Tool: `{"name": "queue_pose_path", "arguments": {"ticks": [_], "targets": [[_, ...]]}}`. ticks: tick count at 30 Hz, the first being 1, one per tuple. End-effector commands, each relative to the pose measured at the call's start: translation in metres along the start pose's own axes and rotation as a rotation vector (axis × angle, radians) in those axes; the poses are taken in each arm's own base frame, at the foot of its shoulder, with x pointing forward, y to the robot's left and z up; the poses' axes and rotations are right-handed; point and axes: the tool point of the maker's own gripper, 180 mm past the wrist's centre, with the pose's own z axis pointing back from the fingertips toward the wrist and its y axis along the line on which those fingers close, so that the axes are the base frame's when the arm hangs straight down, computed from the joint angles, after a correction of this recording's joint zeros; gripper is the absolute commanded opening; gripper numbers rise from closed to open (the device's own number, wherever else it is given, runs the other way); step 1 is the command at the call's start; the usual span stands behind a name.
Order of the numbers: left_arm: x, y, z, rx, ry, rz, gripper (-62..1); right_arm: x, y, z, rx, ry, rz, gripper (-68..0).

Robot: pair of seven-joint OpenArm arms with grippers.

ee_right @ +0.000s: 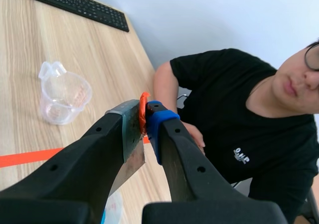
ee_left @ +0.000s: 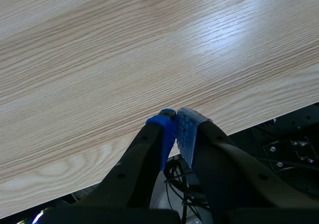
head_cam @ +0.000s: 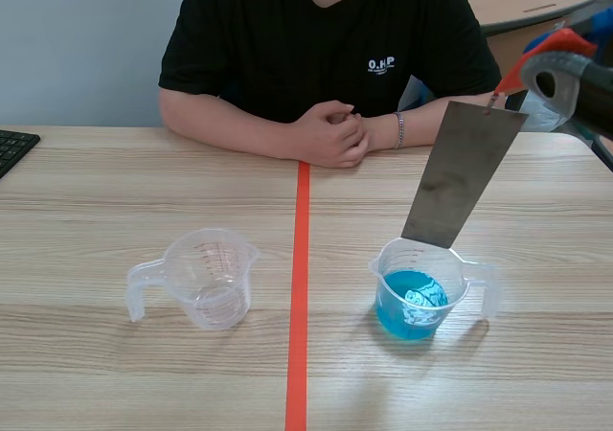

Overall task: Do the redox reaction experiment.
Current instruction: 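Put the plate into the left beaker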

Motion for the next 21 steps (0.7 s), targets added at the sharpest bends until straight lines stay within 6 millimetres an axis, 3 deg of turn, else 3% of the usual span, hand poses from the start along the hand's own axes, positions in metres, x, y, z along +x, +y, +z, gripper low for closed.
{"name": "queue_pose_path", "arguments": {"ticks": [1,9,21], "targets": [[0.001,0.000,0.001,0.000,-0.010,0.007,-56.9,0.012,-0.004,-0.002,0.007,-0.049,0.011,-66.0],[0.002,-0.001,0.001,-0.002,-0.010,0.007,-56.9,0.021,-0.006,-0.013,0.029,-0.096,0.021,-66.0],[0.002,-0.001,0.001,-0.003,-0.010,0.007,-56.9,0.029,0.005,-0.049,0.099,-0.150,0.029,-66.0]]}}
